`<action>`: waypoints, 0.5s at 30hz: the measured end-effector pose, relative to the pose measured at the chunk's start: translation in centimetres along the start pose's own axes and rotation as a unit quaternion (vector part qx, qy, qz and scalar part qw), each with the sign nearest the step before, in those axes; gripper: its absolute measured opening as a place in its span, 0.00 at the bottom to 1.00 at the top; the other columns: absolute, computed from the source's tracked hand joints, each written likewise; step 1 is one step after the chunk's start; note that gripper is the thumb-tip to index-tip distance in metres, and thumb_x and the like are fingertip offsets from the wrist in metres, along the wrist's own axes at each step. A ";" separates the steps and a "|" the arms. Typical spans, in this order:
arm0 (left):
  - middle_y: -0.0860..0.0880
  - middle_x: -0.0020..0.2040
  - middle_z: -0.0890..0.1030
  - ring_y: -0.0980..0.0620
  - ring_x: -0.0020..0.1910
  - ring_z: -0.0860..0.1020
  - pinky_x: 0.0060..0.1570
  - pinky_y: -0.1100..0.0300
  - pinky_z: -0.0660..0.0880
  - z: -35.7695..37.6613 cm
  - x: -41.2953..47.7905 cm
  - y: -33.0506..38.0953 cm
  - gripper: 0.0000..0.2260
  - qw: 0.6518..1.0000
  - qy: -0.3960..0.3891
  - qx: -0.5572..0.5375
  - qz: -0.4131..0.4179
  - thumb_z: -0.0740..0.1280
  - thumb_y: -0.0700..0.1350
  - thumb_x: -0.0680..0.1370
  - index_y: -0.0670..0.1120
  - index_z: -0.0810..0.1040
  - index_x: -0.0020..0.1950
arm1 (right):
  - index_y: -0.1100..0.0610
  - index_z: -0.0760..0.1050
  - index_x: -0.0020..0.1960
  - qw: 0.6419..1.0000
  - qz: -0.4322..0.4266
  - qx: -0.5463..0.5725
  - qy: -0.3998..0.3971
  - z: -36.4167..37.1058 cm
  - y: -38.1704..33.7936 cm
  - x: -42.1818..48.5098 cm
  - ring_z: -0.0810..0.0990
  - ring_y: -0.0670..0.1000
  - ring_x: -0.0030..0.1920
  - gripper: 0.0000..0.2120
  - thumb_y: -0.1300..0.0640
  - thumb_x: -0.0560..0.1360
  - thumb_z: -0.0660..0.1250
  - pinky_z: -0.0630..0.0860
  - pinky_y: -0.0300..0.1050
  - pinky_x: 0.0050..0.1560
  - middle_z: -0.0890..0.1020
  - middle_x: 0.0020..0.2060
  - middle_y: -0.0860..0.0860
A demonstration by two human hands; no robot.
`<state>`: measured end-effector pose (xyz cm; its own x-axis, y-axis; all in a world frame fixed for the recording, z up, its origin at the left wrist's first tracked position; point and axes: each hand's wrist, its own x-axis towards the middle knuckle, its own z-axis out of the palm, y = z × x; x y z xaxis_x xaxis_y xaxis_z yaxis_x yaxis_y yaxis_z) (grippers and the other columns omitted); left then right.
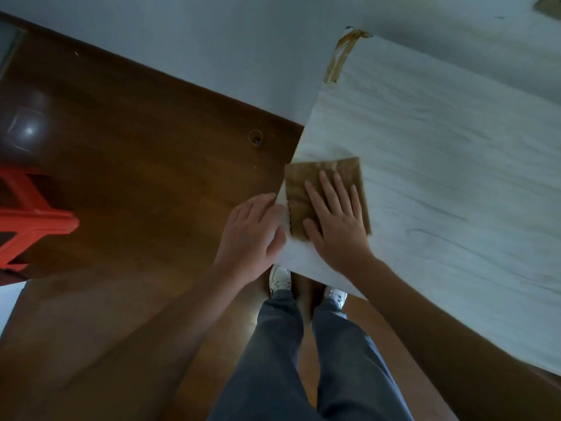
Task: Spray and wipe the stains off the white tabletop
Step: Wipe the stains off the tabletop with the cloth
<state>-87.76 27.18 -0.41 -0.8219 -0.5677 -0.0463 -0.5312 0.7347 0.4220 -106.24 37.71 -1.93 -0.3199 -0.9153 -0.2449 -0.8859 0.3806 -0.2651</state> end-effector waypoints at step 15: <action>0.44 0.76 0.72 0.44 0.75 0.71 0.72 0.46 0.70 -0.8 -5.3 -0.3 0.22 0.992 -0.064 0.058 -0.094 0.59 0.55 0.83 0.46 0.70 0.75 | 0.49 0.53 0.82 1.000 -0.028 -0.010 0.007 0.8 -3.1 2.2 0.49 0.59 0.82 0.33 0.38 0.81 0.52 0.44 0.64 0.80 0.54 0.82 0.53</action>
<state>-83.07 29.72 0.42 -0.7217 -0.6519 -0.2327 -0.6914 0.6624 0.2885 -103.89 34.63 -2.37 -0.2744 -0.9369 -0.2166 -0.9092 0.3262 -0.2589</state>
